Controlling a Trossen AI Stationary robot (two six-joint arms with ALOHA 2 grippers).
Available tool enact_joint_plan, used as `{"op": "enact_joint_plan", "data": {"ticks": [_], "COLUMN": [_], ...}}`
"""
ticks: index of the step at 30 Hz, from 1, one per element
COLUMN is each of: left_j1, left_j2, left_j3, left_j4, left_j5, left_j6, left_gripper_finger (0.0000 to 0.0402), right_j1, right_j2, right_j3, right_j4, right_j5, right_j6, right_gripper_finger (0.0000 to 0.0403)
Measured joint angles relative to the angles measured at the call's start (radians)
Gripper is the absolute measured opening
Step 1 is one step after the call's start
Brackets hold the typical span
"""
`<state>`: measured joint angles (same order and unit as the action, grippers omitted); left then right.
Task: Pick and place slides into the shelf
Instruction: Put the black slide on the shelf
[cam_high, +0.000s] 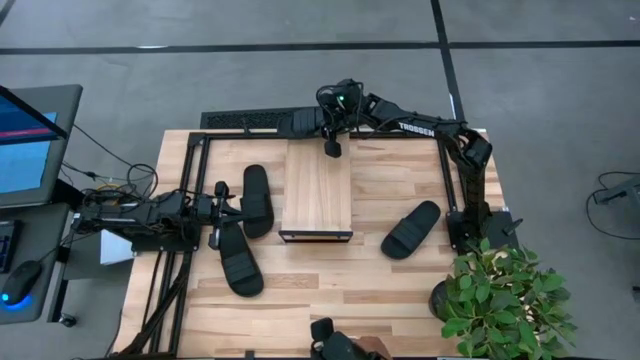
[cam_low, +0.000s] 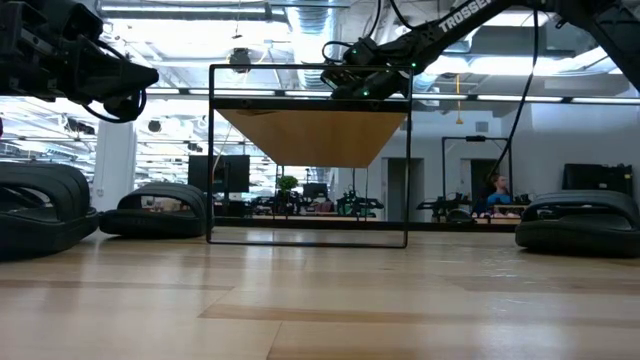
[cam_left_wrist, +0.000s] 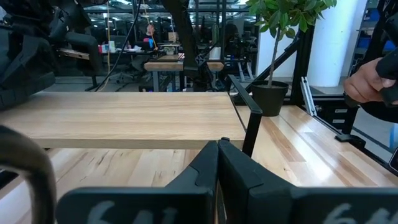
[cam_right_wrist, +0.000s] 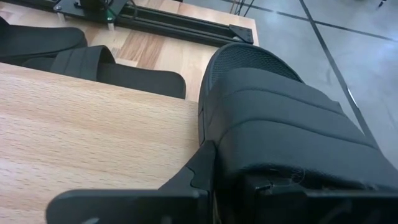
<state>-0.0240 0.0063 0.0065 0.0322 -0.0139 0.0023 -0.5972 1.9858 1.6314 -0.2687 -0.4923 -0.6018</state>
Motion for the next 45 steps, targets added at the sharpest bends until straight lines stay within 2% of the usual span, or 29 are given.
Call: {"op": "enact_joint_plan", "data": {"ticks": [12, 35, 45], "left_j1": [0.000, 0.000, 0.000], "left_j2": [0.000, 0.000, 0.000], "left_j3": [0.000, 0.000, 0.000], "left_j4": [0.000, 0.000, 0.000], "left_j5": [0.000, 0.000, 0.000], "left_j6": [-0.010, -0.010, -0.001], "left_gripper_finger": [0.0000, 0.0000, 0.0000], "right_j1": [0.001, 0.001, 0.001], "right_j2": [-0.001, -0.002, -0.002], "right_j3": [0.000, 0.000, 0.000], "right_j4": [0.007, -0.014, -0.016], "right_j5": [0.002, 0.003, 0.003], "right_j6": [0.027, 0.036, 0.044], "right_gripper_finger": [0.0051, 0.0054, 0.0098]}}
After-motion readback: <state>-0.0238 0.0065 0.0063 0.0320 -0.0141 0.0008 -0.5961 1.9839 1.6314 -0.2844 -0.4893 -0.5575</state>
